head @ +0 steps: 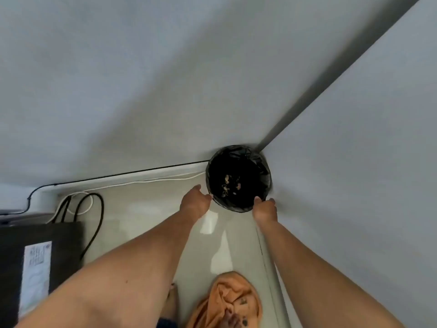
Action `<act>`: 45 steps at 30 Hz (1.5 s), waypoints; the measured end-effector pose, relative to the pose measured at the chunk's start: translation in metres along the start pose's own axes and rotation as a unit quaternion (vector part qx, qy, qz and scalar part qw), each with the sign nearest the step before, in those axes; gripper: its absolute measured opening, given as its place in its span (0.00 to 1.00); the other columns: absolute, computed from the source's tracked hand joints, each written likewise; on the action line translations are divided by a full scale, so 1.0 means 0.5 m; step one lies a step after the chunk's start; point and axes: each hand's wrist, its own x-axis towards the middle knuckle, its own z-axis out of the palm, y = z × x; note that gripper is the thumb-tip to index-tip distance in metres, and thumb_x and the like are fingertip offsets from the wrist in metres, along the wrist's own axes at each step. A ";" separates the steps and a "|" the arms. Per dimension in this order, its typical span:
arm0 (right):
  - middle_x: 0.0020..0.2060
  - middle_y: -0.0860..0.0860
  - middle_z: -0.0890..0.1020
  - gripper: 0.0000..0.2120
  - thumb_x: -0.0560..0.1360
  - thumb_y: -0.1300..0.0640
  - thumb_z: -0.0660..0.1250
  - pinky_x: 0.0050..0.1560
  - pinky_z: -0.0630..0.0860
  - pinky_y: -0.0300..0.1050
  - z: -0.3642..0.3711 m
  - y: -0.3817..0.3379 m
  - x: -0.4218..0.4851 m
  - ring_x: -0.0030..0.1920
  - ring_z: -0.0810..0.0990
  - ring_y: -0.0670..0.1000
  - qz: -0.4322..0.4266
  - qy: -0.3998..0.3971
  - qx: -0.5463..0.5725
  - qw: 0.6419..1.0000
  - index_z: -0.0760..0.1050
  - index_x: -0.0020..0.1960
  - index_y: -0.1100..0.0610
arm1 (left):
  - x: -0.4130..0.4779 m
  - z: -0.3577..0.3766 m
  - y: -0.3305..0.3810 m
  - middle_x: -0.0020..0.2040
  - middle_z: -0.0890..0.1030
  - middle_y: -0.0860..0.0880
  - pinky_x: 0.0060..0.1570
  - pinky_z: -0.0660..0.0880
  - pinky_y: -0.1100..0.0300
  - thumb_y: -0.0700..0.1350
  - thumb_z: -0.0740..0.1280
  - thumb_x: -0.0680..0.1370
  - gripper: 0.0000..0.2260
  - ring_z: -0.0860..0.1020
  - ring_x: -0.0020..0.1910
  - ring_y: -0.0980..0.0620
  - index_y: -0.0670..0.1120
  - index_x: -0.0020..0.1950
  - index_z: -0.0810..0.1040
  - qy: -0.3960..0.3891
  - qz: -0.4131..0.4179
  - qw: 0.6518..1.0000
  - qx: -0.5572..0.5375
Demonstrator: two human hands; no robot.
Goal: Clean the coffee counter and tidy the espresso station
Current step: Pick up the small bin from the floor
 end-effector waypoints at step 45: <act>0.39 0.59 0.83 0.09 0.78 0.62 0.63 0.29 0.77 0.43 -0.551 -0.139 -0.881 0.25 0.82 0.51 -0.138 -0.051 0.235 0.961 0.71 0.57 0.60 | -0.957 -0.225 0.341 0.63 0.76 0.47 0.20 0.75 0.60 0.33 0.52 0.77 0.28 0.81 0.53 0.37 0.58 0.71 0.67 0.046 0.092 0.953 -0.286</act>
